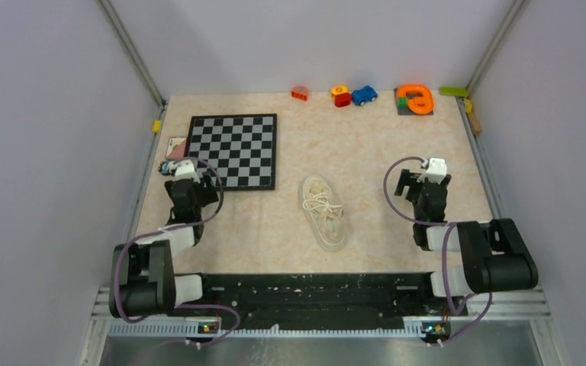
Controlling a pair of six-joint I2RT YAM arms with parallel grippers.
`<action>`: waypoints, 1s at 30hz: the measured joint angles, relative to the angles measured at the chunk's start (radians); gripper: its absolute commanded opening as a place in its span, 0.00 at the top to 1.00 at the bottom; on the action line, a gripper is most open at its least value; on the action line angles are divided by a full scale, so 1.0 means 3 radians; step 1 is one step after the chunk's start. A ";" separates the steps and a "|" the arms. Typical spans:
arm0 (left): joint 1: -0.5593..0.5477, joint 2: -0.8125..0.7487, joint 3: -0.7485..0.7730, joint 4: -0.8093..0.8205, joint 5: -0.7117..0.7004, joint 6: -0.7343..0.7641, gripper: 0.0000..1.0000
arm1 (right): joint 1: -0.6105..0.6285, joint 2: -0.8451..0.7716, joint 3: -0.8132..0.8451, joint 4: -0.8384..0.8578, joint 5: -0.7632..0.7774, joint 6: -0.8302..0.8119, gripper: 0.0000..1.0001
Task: Tie the shoes
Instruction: Reset both arms
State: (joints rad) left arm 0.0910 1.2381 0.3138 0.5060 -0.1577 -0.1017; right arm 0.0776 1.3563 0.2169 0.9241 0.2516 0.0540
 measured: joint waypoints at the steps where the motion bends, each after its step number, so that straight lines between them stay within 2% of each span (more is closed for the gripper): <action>1: 0.0001 0.0078 0.0031 0.0064 0.0029 0.0022 0.15 | -0.0005 0.0118 0.0000 0.0102 -0.0047 -0.0018 0.14; 5: 0.0015 0.0280 0.0132 0.0329 0.0170 0.0071 0.20 | -0.0014 0.0264 -0.0005 0.0296 -0.0142 -0.0053 0.14; 10: 0.0022 0.0562 0.0314 0.0601 0.0509 0.0103 0.14 | -0.0034 0.0286 -0.0025 0.0525 -0.0207 -0.0083 0.15; 11: 0.0022 0.0617 0.0314 0.0704 0.0542 0.0104 0.13 | -0.0036 0.0289 -0.0033 0.0554 -0.0210 -0.0085 0.06; 12: 0.0022 0.0669 0.0313 0.0791 0.0566 0.0112 0.13 | -0.0036 0.0292 -0.0042 0.0581 -0.0214 -0.0089 0.03; 14: 0.0022 0.0703 0.0309 0.0828 0.0599 0.0116 0.21 | -0.0038 0.0305 -0.0053 0.0637 -0.0224 -0.0095 0.02; 16: 0.0022 0.0702 0.0291 0.0877 0.0608 0.0122 0.12 | -0.0042 0.0308 -0.0080 0.0698 -0.0234 -0.0108 0.01; 19: 0.0022 0.0707 0.0161 0.1137 0.0633 0.0145 0.07 | -0.0045 0.0309 -0.0095 0.0710 -0.0249 -0.0112 0.01; 21: 0.0022 0.0749 0.0033 0.1377 0.0662 0.0161 0.06 | -0.0046 0.0309 -0.0095 0.0711 -0.0271 -0.0118 0.01; 30: 0.0022 0.0769 -0.0003 0.1453 0.0712 0.0175 0.05 | -0.0048 0.0309 -0.0095 0.0711 -0.0298 -0.0120 0.01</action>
State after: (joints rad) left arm 0.0975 1.4689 0.3130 0.9421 0.0559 -0.0490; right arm 0.0631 1.4490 0.1883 1.1374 0.1623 0.0181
